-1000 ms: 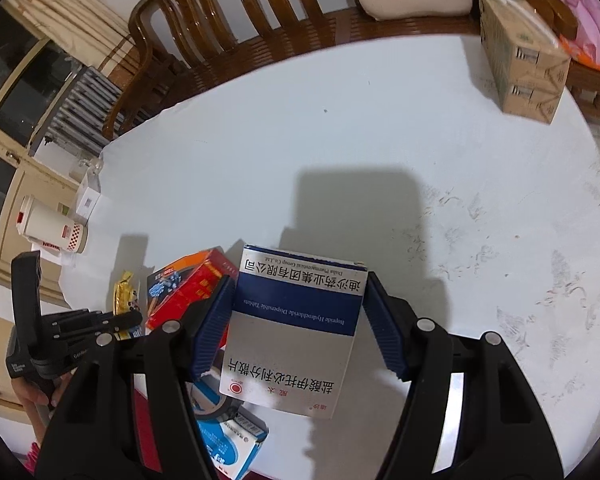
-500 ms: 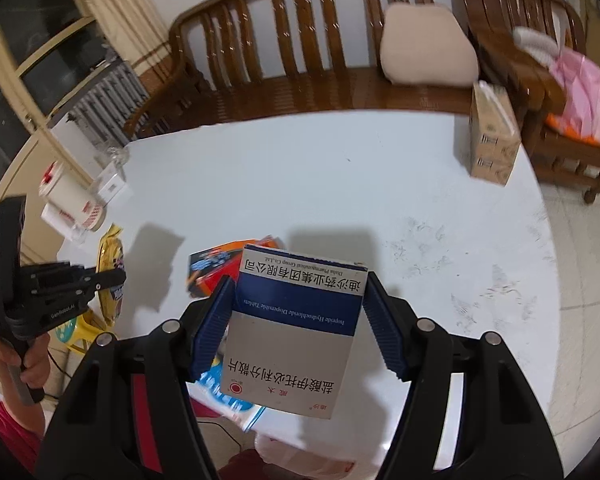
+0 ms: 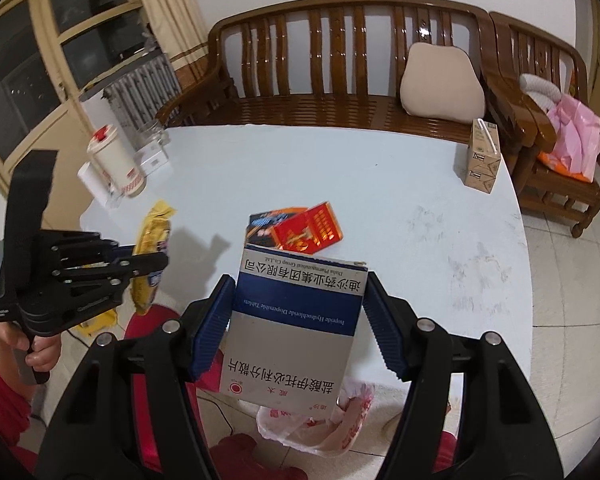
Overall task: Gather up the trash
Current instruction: 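Carry the medicine box and yellow wrapper down toward the plastic bag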
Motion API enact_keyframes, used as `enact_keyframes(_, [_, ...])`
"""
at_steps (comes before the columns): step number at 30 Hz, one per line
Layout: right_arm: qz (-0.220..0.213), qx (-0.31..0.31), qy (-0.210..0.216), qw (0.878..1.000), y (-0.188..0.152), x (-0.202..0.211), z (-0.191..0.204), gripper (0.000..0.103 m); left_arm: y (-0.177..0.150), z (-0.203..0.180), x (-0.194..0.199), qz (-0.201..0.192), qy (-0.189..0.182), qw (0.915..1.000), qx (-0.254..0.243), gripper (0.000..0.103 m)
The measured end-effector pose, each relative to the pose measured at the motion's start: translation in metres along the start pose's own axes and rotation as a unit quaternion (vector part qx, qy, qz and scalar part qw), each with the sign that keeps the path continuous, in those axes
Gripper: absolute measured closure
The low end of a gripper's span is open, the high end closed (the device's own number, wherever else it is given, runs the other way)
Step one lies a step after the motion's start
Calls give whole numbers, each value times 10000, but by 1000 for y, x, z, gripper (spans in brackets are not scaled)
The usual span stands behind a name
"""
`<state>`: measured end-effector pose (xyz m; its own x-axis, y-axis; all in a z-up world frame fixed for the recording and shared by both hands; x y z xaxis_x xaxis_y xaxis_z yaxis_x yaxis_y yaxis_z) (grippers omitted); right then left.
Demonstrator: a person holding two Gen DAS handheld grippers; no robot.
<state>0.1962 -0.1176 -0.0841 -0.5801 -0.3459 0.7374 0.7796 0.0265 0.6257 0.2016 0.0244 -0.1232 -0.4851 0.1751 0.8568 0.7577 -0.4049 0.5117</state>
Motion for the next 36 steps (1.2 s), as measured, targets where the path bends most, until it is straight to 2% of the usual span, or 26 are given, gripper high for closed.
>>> enact_keyframes(8, [9,85,-37,10000,-41,16,13,39,-33,-30,5,32,-110,9998,-131,92])
enact_keyframes(14, [152,104,-111,9998,-77,13,16,39,-59,-52,-1,119,-271,9993,-216,92])
enact_keyframes(27, [534,-63,-176,9984,-140,-14,8,39,-112,-94,-47,558,-713,9955,-284,92])
enact_keyframes(36, [827,-154,-317,9960,-175,-44,-7,39,-132,-106,-81,773,-790,9934,-316,92])
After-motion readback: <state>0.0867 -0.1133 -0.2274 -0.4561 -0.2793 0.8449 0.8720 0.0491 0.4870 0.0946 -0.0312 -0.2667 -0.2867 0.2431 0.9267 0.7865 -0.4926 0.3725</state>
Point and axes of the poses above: each gripper's, at about its wrist camera, not at the fingertips, and x roughly against the way its jaws point, z to its left, y to its top, the point moved 10 cm from there along -x, roughly the way its jaws point, and after that the axes turned 8 degrees about -x, right-handed, at the moved point
